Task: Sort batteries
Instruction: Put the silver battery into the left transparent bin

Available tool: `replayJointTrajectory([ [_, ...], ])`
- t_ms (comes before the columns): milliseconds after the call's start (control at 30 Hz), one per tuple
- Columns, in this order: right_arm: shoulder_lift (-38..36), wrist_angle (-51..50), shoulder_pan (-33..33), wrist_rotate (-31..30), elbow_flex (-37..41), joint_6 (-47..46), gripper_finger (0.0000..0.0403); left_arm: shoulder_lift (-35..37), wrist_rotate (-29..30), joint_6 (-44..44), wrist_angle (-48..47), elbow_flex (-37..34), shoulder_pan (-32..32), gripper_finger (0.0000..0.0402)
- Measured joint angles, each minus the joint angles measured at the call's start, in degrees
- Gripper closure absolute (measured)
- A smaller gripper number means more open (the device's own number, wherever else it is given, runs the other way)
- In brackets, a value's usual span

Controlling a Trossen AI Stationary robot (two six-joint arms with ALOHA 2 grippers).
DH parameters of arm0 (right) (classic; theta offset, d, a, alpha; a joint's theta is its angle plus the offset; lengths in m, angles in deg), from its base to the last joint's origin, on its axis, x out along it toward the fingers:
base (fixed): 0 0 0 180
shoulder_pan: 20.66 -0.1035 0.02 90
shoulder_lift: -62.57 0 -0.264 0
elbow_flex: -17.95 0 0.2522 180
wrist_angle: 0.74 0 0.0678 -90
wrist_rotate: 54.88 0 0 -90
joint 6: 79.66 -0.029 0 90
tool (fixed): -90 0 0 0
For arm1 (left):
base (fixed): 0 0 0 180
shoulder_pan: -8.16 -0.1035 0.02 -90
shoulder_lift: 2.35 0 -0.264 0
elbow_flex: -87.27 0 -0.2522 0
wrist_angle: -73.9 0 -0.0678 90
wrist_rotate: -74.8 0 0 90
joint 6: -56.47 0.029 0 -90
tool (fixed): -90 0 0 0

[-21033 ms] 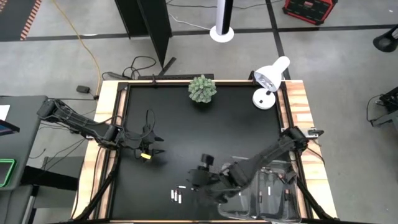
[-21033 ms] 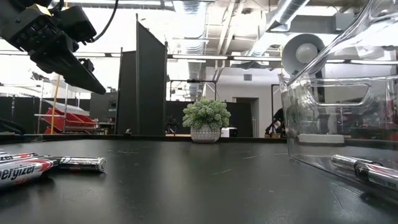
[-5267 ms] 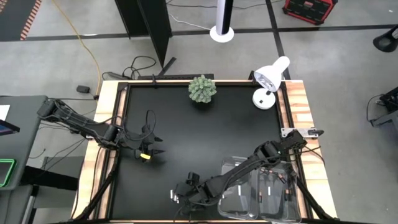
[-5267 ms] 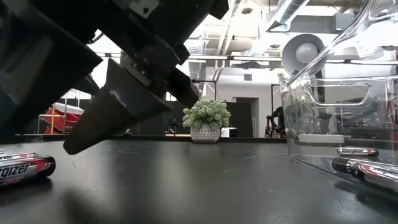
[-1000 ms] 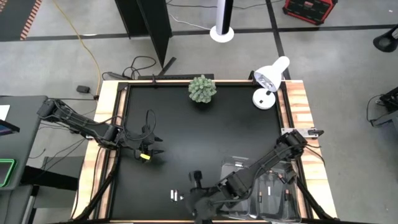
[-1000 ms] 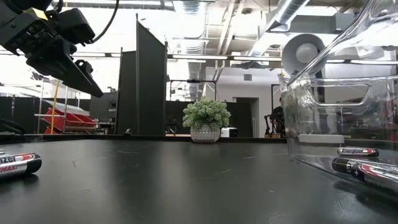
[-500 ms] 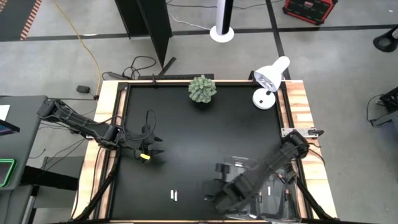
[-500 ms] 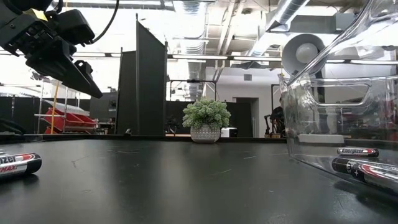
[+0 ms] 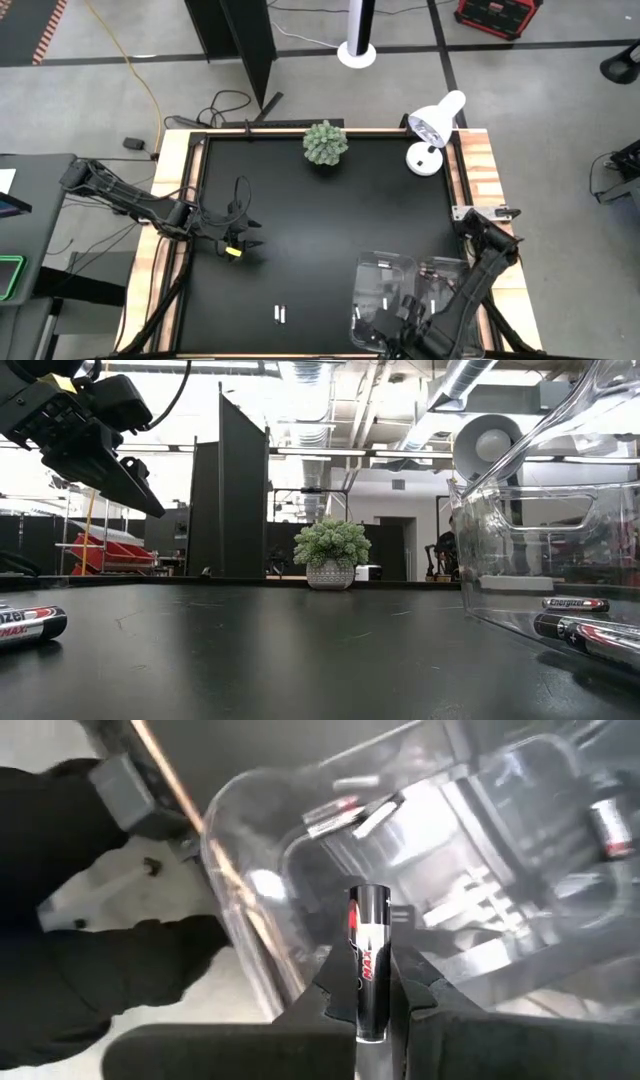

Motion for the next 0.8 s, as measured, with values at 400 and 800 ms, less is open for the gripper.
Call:
replayJointTrajectory([
  [400, 0.0, 7.7, -2.1, 0.4, 9.6, -3.7, 0.0344, 0.0, 0.0, -1.1, 0.0, 0.0, 0.0, 0.0155],
  [800, 0.1, 9.3, -2.1, 0.6, 10.4, -3.8, 0.0246, 0.0, 0.7, -1.5, -0.1, 0.0, 0.0, 0.0155],
])
